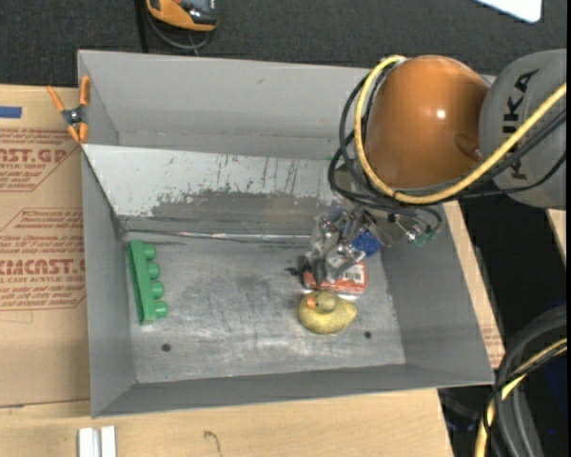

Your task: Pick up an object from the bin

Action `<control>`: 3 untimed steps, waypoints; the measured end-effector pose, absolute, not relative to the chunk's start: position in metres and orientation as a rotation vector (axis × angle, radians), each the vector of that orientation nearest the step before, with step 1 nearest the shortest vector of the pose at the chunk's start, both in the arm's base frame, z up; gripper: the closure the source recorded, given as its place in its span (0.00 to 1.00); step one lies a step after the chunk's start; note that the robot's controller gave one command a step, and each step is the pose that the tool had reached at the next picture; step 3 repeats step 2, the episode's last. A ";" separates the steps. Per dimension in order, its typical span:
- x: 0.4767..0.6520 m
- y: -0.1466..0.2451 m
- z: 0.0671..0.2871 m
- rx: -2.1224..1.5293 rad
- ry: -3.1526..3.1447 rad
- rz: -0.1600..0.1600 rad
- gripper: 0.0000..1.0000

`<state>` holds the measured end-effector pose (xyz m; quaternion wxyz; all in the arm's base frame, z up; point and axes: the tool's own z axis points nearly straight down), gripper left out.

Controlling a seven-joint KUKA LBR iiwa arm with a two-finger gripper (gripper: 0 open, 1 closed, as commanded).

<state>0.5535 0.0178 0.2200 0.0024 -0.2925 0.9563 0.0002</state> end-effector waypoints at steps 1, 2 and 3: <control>0.553 0.018 0.219 -0.918 3.001 0.002 1.00; 0.554 0.016 0.208 -0.974 2.977 -0.002 1.00; 0.554 0.016 0.208 -0.974 2.977 -0.002 1.00</control>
Offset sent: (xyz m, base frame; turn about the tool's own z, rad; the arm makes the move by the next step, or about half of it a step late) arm -0.0029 -0.0168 -0.0789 -0.1922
